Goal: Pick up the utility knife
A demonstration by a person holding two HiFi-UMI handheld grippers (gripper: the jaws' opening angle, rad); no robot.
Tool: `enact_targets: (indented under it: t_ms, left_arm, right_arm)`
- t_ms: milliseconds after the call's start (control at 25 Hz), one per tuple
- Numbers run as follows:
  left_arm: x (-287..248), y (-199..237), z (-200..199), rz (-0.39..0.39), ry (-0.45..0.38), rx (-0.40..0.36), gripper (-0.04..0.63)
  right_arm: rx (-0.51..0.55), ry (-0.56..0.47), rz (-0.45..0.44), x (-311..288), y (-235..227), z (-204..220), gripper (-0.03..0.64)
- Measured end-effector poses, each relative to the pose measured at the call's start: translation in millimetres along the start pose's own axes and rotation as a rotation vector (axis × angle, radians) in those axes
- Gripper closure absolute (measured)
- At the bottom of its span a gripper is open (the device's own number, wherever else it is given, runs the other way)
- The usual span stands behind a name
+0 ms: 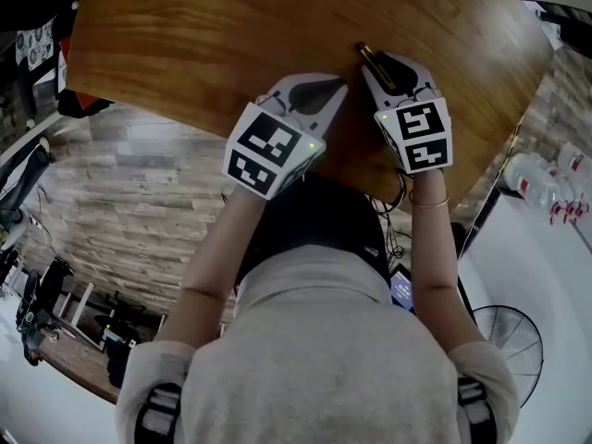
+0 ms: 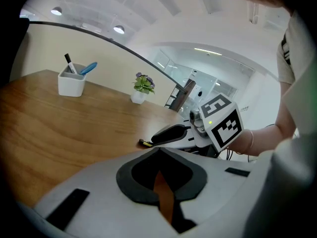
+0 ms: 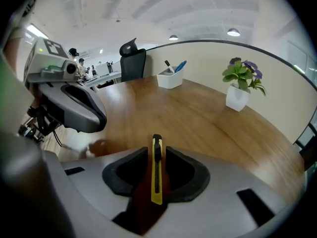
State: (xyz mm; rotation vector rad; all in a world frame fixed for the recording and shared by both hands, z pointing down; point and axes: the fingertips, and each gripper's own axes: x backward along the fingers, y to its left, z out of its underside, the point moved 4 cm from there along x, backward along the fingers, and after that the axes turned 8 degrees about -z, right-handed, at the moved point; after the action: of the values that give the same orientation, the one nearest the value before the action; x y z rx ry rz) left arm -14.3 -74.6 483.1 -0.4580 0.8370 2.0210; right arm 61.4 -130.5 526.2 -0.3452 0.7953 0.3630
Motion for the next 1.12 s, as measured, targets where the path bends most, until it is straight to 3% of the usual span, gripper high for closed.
enact_targets:
  t_ms: [1120]
  left_arm:
    - [9, 6, 9, -0.033, 0.013, -0.005, 0.581]
  right_arm:
    - [0.045, 0.042, -0.015, -3, 9, -1, 0.545]
